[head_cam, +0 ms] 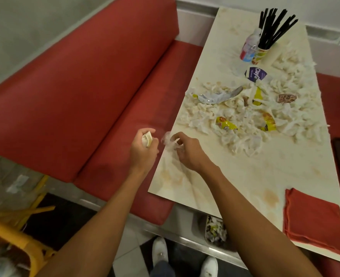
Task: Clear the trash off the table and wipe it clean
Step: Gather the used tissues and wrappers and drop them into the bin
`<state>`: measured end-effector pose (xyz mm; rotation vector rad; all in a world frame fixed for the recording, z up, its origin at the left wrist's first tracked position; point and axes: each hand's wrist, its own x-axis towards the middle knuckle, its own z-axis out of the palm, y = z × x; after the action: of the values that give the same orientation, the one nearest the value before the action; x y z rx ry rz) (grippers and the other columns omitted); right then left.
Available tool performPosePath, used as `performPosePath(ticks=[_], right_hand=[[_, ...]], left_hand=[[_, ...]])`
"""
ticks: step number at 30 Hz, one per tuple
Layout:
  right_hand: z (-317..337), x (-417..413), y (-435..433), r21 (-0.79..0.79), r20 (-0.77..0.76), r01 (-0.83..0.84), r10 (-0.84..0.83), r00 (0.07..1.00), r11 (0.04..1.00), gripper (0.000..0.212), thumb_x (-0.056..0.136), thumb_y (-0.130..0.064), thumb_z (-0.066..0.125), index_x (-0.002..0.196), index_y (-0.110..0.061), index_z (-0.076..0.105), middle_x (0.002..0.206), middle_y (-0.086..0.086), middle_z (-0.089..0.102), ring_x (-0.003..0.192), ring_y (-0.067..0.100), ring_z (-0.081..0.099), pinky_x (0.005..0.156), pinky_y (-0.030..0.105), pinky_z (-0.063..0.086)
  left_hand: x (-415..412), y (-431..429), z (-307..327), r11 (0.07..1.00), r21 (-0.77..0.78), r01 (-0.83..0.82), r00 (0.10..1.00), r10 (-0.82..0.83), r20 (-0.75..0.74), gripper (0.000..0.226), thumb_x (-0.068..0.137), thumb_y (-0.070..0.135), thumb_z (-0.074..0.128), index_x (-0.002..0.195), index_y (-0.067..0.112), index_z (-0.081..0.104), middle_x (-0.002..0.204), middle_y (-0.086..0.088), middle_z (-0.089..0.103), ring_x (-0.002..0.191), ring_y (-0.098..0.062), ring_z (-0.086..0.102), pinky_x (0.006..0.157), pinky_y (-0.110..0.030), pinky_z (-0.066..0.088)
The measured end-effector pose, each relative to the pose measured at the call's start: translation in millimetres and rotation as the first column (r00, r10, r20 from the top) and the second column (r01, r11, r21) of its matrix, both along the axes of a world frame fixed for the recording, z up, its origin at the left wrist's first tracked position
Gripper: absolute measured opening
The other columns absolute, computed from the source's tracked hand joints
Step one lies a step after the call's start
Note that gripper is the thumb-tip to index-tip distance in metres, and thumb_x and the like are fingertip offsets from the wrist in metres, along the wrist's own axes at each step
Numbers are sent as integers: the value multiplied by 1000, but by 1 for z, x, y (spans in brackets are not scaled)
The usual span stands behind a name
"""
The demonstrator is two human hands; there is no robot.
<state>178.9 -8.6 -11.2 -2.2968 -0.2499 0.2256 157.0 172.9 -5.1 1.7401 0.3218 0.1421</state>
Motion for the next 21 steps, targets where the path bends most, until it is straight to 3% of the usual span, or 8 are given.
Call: performPosePath(ticks=[3, 6, 8, 10, 12, 15, 17, 21], right_hand=[[12, -13, -14, 178, -38, 144, -139, 990, 973, 38, 98, 2, 45, 117, -20, 70, 91, -2, 72, 84, 13, 68, 75, 21, 52], [24, -21, -30, 414, -226, 349, -277, 934, 841, 26, 97, -9, 46, 104, -20, 69, 84, -10, 67, 69, 11, 61, 66, 31, 53], [33, -27, -42, 571, -379, 436, -247, 892, 696, 26, 91, -21, 47, 107, -12, 65, 84, -6, 65, 68, 10, 58, 62, 29, 48], [39, -33, -55, 682, -482, 481, -157, 862, 550, 37, 83, -23, 45, 112, -8, 62, 91, 3, 65, 70, 11, 60, 62, 28, 50], [44, -36, -72, 753, -524, 501, -72, 848, 426, 36, 74, -13, 42, 102, -9, 64, 96, 9, 60, 71, 14, 59, 62, 29, 51], [47, -36, -92, 779, -570, 545, -13, 822, 310, 37, 71, -3, 38, 100, -6, 61, 91, 9, 52, 72, 17, 55, 65, 29, 47], [45, -32, -100, 746, -580, 565, -73, 811, 352, 49, 71, -2, 44, 118, -3, 60, 91, 10, 56, 73, 17, 55, 62, 28, 48], [35, -33, -119, 647, -440, 450, -181, 880, 616, 56, 82, 1, 54, 136, -12, 54, 121, 13, 63, 93, 20, 66, 69, 29, 53]], left_hand=[[5, -32, 3, 996, -47, 72, 997, -73, -15, 19, 95, 24, 65, 108, 37, 68, 87, 3, 72, 75, -23, 71, 58, -44, 60], [6, -70, 10, 984, -127, 127, 991, -130, -18, 14, 102, 26, 63, 111, 32, 72, 92, 5, 68, 76, -13, 65, 54, -40, 59], [4, -94, 16, 968, -203, 146, 988, -152, -12, 15, 104, 27, 61, 113, 27, 73, 105, 12, 68, 85, -2, 65, 60, -26, 57], [3, -114, 18, 962, -221, 159, 986, -168, -24, 15, 104, 33, 60, 113, 30, 72, 113, 18, 69, 99, 5, 64, 81, -17, 51], [3, -131, 19, 955, -252, 157, 982, -178, -65, 15, 102, 44, 60, 109, 36, 70, 113, 14, 70, 109, -5, 64, 91, -24, 48], [0, -155, 20, 934, -332, 133, 979, -176, -105, 21, 101, 49, 57, 109, 33, 68, 114, 6, 71, 110, -11, 65, 91, -29, 49], [-2, -170, 21, 918, -382, 104, 980, -161, -120, 22, 102, 52, 57, 109, 34, 67, 113, 8, 71, 110, -9, 67, 92, -31, 51], [-6, -191, 21, 904, -423, 53, 981, -126, -146, 48, 82, 79, 66, 107, 38, 66, 117, 2, 73, 114, -21, 70, 102, -50, 55]])
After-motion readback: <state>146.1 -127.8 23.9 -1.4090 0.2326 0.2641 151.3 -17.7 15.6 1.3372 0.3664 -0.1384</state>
